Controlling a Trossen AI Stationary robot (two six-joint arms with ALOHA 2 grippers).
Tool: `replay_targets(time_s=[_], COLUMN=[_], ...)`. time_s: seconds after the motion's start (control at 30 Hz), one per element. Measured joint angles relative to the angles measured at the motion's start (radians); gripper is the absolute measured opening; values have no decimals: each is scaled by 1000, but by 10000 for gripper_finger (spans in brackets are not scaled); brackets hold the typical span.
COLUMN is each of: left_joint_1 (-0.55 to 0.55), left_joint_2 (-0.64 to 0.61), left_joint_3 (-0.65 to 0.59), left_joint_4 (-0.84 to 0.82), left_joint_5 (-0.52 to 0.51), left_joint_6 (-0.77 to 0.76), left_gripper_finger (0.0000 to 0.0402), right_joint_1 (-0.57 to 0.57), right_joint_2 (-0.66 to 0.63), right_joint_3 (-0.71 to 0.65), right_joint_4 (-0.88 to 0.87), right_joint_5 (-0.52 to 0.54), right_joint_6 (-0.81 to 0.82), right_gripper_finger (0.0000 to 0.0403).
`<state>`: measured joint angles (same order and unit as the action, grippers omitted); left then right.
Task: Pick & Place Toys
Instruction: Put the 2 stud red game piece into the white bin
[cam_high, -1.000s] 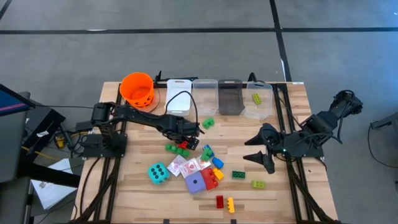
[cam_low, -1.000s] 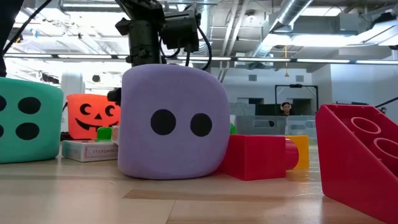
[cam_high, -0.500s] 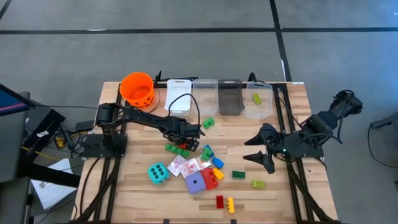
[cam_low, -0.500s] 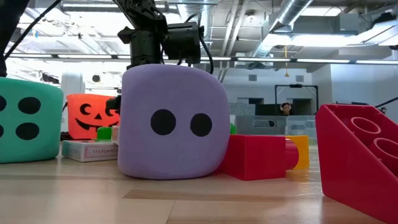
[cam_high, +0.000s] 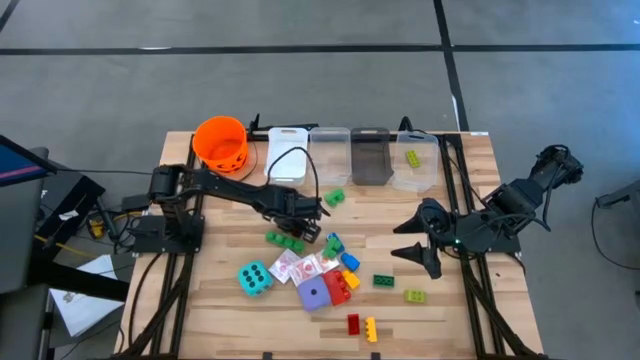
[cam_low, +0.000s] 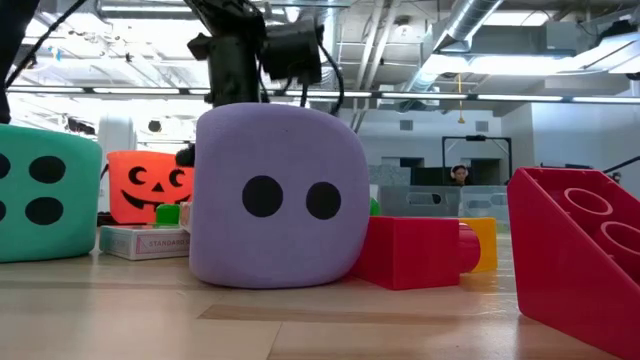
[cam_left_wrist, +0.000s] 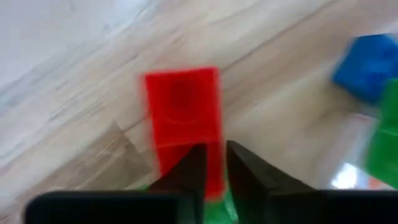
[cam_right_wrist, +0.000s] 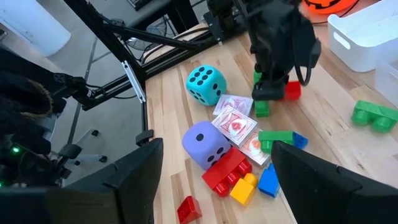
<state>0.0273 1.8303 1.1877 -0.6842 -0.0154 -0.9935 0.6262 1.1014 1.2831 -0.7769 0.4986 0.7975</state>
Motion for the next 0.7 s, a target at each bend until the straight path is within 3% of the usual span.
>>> replay_targets(time_s=[0.13, 0.47, 0.57, 0.7], left_joint_1=[9, 59, 58, 58], left_joint_2=[-87, -374, -429, -452], left_joint_3=[0, 0, 0, -18], left_joint_4=[17, 58, 80, 89], left_joint_5=[1, -20, -64, -26], left_joint_6=[28, 111, 178, 170], left_gripper_finger=[5, 3, 4, 22], right_joint_1=[0, -1, -1, -1], right_joint_2=[0, 0, 0, 0], right_joint_3=[0, 0, 0, 0], right_joint_4=[5, 6, 6, 5], right_joint_5=[0, 1, 1, 1], right_joint_6=[0, -2, -4, -1], right_gripper_finger=[291, 291, 291, 291])
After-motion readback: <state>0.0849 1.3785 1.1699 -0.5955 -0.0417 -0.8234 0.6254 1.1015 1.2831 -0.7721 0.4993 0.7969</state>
